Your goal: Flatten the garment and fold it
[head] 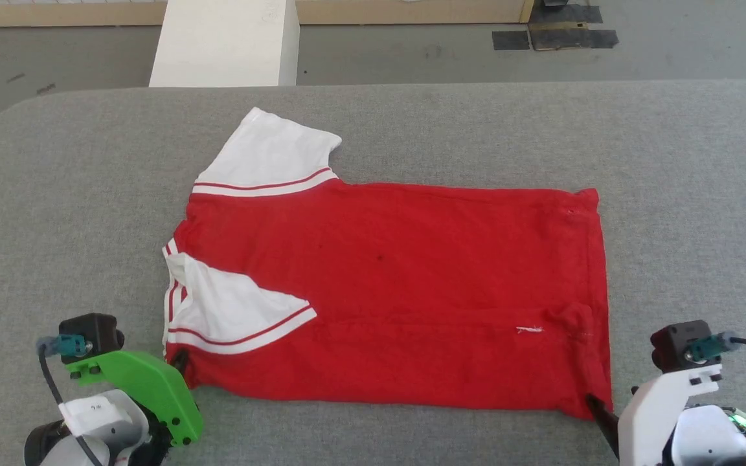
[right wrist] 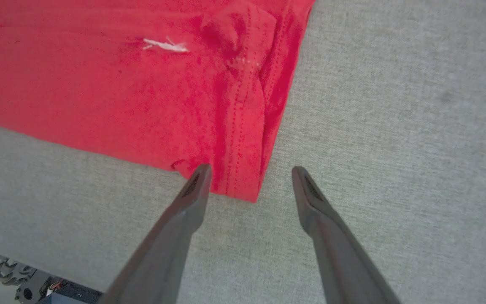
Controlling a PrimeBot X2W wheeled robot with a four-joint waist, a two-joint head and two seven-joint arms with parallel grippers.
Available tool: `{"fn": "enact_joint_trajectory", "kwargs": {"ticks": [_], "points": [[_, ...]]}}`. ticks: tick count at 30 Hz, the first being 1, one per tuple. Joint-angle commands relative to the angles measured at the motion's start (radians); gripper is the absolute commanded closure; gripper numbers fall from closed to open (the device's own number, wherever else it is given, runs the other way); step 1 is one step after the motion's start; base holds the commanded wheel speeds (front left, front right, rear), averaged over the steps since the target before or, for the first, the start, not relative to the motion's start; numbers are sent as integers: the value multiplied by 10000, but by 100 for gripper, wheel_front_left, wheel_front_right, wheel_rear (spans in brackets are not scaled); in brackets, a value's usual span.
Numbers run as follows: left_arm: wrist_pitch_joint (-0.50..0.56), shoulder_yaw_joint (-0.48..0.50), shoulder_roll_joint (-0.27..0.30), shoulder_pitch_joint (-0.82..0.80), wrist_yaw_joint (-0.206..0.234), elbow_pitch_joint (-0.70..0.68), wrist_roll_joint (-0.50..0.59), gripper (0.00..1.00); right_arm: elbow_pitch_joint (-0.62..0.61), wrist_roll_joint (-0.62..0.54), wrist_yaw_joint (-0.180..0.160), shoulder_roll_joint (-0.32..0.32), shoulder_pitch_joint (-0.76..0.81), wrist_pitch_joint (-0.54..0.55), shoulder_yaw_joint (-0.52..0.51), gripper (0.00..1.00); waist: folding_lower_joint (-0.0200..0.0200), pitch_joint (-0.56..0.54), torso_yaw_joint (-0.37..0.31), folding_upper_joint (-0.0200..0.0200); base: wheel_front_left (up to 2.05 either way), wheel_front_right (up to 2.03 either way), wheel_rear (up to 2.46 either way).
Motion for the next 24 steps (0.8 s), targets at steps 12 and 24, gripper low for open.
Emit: {"fn": "enact_joint_trajectory", "kwargs": {"ticks": [12, 24], "points": [[-99, 56, -27, 596, 261, -879, -66, 100, 2450, -1027, -13, 340, -1042, -463, 381, 11, 0, 289, 326, 0, 0, 0, 0], [154, 444, 222, 985, 436, -1262, -446, 100, 1330, 300, -13, -566, -949, -8, -273, 100, 0, -215, 314, 0, 0, 0, 0]]}}
